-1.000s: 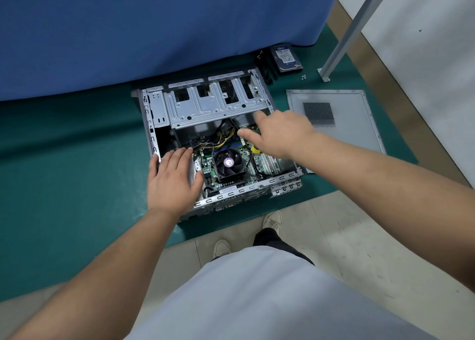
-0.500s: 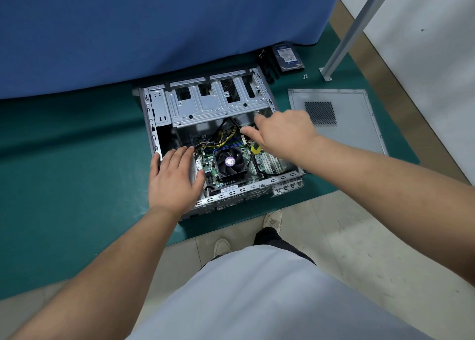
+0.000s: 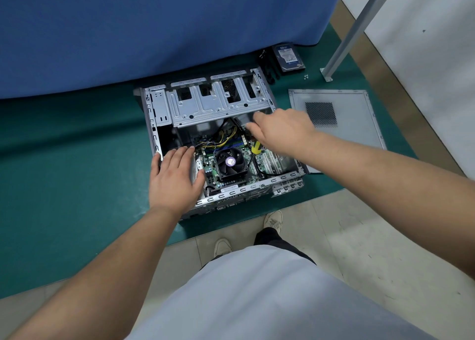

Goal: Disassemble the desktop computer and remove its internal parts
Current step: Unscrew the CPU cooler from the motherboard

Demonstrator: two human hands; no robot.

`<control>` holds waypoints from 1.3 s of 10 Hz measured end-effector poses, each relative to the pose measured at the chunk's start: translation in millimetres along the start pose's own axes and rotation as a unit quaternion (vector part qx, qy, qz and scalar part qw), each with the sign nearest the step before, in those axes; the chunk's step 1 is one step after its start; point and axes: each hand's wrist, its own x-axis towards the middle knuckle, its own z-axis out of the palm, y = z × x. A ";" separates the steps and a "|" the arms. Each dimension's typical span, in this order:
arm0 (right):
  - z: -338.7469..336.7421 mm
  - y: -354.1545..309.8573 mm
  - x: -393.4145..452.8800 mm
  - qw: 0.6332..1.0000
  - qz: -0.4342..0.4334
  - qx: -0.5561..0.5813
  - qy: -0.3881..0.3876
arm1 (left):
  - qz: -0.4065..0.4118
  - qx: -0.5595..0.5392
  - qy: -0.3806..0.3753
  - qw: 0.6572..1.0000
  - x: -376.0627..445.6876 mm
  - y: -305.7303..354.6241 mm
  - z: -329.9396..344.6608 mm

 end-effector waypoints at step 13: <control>1.3 -7.0 1.5 0.998 -0.049 -0.025 0.007 | 0.000 0.003 0.003 1.000 0.6 1.4 -0.5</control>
